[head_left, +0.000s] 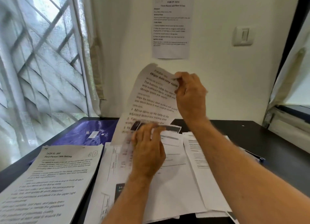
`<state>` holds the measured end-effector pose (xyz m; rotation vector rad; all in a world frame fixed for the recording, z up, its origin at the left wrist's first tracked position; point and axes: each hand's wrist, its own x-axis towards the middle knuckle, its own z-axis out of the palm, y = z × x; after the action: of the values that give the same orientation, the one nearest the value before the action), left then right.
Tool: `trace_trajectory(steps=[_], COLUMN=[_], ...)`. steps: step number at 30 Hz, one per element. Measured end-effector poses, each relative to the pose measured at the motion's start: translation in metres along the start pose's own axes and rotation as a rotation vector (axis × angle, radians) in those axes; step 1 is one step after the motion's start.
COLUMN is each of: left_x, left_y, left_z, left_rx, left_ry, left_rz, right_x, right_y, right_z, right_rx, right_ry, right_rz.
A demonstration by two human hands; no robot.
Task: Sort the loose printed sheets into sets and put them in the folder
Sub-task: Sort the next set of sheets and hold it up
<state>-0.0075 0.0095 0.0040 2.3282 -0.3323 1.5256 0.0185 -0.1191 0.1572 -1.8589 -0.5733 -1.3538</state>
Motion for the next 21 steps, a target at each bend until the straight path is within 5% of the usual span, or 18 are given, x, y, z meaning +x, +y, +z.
trace_trajectory(steps=[3,6,21], left_x=[-0.012,-0.013,-0.003], left_y=[0.0,-0.003,-0.01], left_z=[0.005,0.004,0.018], left_rx=[-0.026,-0.167,-0.245], left_ry=[-0.538,-0.891,-1.092], left_rz=[-0.093,-0.284,-0.268], right_x=[0.026,0.041,0.01], right_y=[-0.003,-0.001,0.097], right_z=[-0.031,-0.061,-0.106], right_rx=[-0.034,-0.098,-0.432], right_ry=[0.092,0.125,-0.203], right_rz=[-0.049,-0.077,0.19])
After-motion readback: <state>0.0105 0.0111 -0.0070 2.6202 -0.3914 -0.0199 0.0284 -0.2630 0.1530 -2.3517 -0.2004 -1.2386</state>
